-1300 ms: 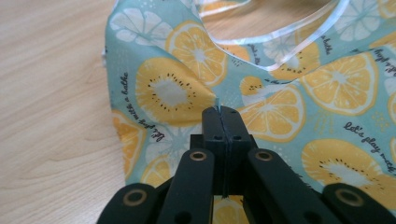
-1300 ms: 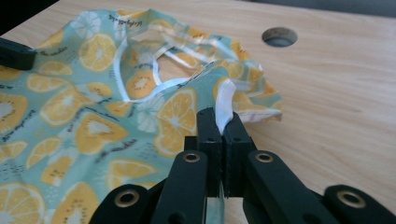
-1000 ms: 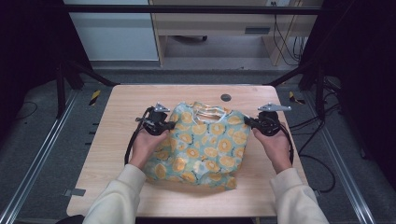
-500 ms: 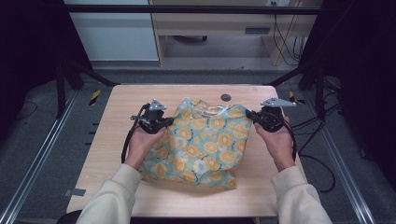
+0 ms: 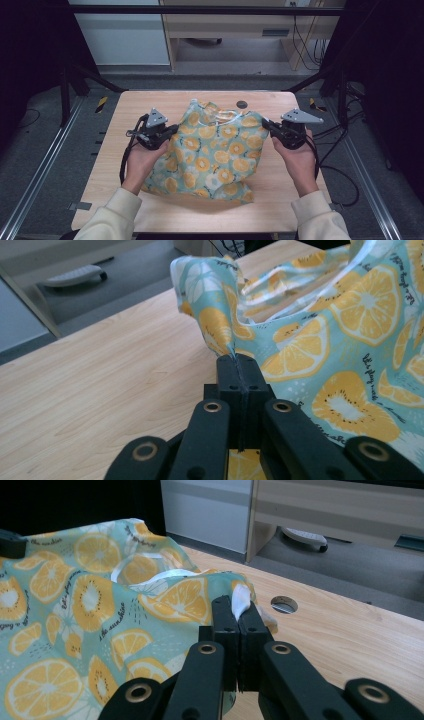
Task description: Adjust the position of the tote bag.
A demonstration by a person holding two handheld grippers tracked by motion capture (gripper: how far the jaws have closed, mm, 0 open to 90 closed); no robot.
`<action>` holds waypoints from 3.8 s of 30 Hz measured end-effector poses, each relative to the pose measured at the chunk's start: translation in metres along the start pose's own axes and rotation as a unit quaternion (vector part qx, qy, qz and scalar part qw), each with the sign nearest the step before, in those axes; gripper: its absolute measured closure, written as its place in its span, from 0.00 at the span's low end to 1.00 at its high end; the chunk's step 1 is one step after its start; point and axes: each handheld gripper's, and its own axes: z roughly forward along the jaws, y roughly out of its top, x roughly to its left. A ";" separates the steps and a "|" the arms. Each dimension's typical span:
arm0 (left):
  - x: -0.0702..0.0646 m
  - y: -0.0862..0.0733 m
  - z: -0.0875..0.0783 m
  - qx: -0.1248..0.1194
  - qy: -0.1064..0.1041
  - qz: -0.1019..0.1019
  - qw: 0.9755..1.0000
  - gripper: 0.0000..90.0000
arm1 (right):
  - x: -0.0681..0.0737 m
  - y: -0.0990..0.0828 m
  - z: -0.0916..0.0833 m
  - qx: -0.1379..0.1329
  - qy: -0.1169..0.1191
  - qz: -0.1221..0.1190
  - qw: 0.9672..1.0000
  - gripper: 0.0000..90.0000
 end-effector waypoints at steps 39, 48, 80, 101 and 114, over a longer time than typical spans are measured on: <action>-0.047 -0.054 -0.079 -0.109 0.025 0.033 0.993 1.00 | 0.056 -0.059 -0.069 -0.061 0.050 -0.010 0.997 1.00; -0.057 -0.067 -0.094 -0.134 0.021 0.032 0.990 1.00 | 0.063 -0.070 -0.078 -0.066 0.059 -0.008 0.996 1.00; -0.073 -0.121 -0.095 -0.050 -0.059 0.057 0.995 1.00 | 0.068 -0.106 -0.088 -0.044 0.096 0.009 0.994 0.99; -0.079 -0.130 -0.076 0.032 -0.070 0.088 0.993 1.00 | 0.065 -0.117 -0.081 -0.005 0.114 0.007 0.993 0.99; -0.076 -0.133 -0.060 0.075 -0.068 0.107 0.989 1.00 | 0.067 -0.124 -0.070 0.038 0.113 -0.008 0.993 0.99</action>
